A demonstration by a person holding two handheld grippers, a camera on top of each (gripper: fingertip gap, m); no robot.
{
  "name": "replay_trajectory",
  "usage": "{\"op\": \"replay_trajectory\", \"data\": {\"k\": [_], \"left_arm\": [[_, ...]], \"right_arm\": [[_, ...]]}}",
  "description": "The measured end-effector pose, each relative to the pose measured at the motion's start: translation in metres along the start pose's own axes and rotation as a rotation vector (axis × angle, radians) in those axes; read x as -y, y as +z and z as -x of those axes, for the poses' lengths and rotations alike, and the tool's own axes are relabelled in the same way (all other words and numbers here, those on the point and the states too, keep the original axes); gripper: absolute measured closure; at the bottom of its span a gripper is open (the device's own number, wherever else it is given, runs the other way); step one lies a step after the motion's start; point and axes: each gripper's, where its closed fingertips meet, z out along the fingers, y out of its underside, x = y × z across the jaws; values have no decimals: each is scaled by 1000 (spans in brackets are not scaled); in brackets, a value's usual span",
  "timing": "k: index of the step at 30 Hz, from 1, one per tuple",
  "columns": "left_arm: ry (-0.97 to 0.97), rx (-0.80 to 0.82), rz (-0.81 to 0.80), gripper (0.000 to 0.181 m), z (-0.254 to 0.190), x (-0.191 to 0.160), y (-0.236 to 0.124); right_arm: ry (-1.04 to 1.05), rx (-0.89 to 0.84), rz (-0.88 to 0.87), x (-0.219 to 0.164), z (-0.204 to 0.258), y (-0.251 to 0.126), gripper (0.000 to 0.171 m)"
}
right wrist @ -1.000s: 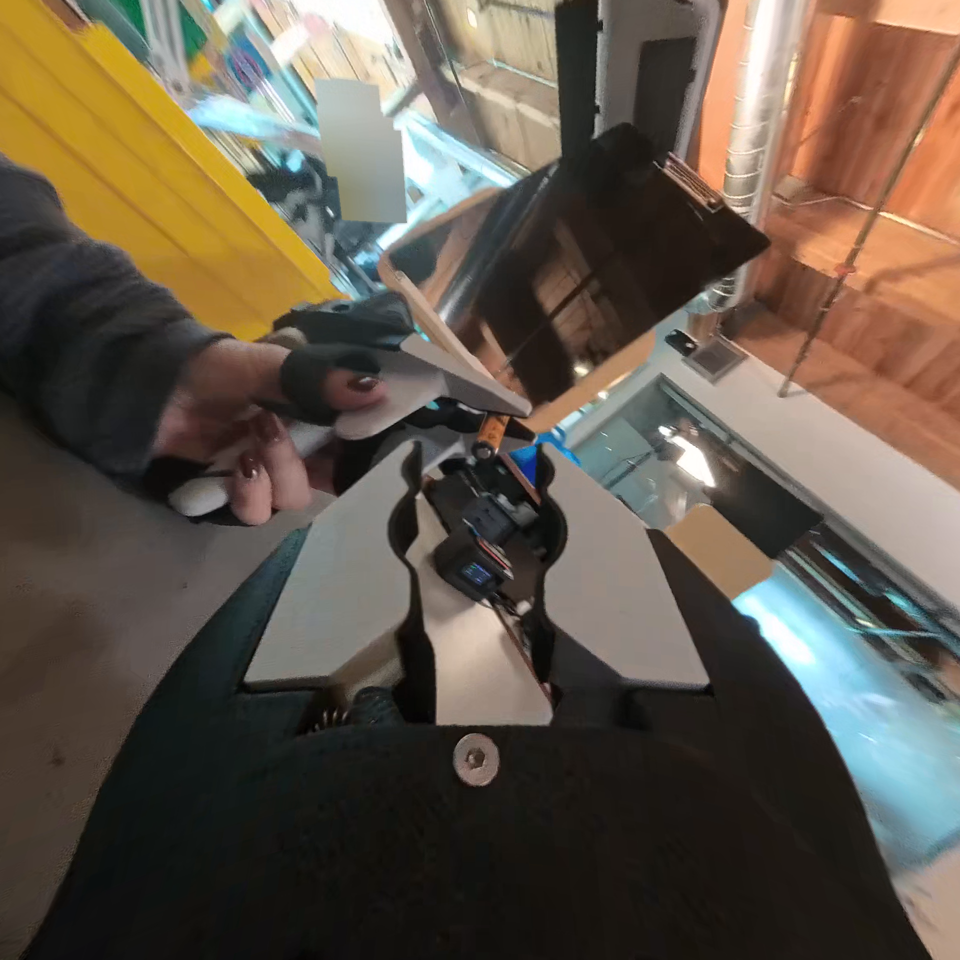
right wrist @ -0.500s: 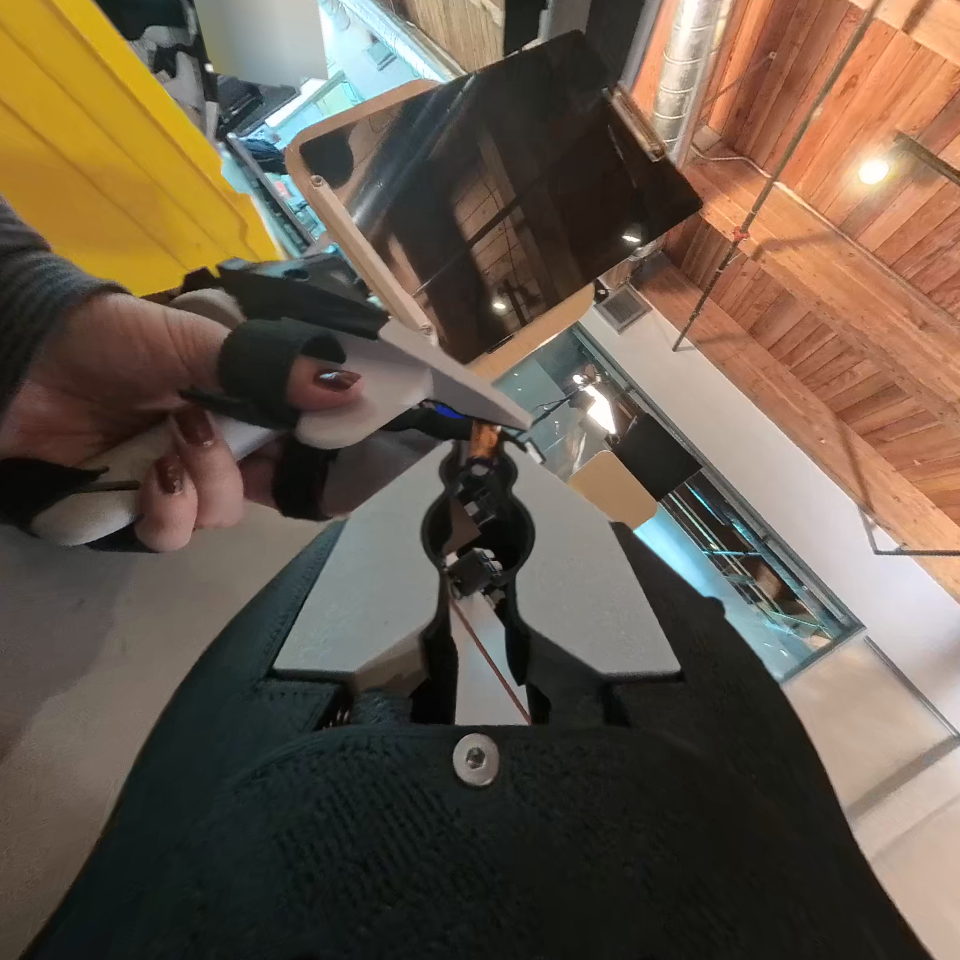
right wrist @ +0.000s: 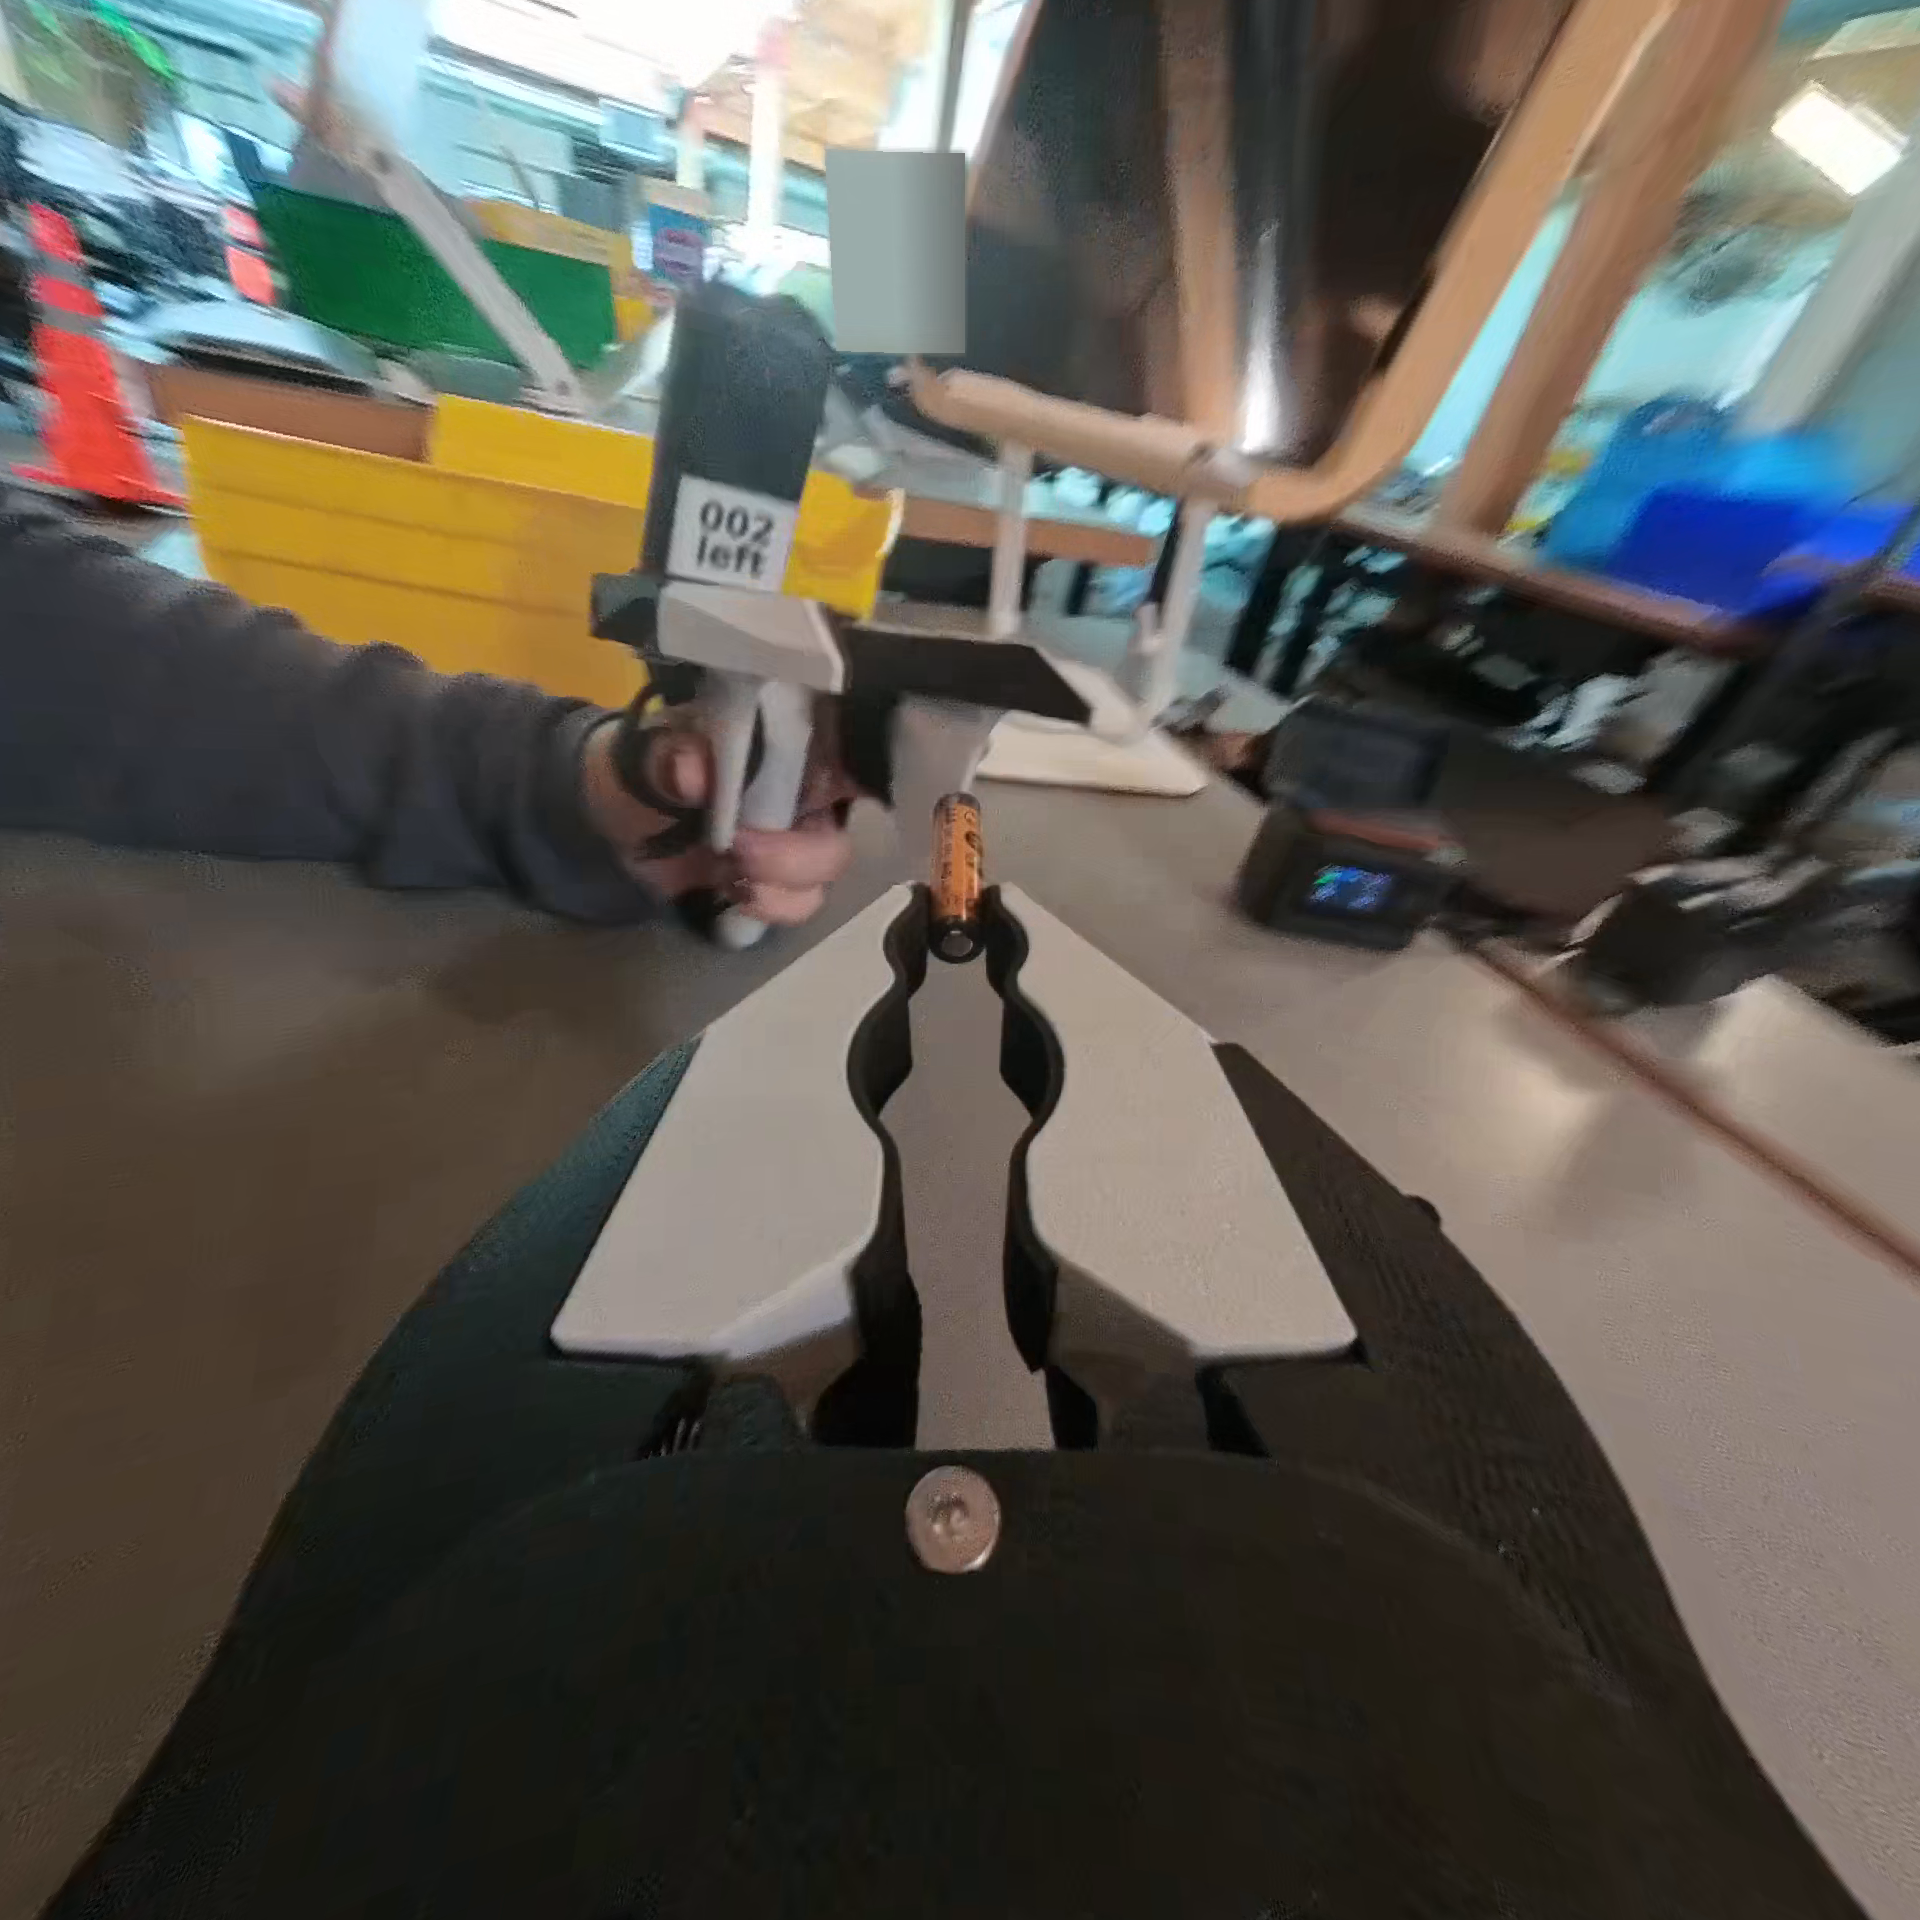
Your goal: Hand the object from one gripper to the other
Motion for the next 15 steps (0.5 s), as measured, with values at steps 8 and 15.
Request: {"op": "replay_trajectory", "data": {"k": [8,15], "left_arm": [[365,7,214,138,-19,-34,13],[824,94,344,161,-18,-52,14]], "right_arm": [[369,238,-61,-2,5,-18,163],[379,316,10,-8,20,-17,163]]}}
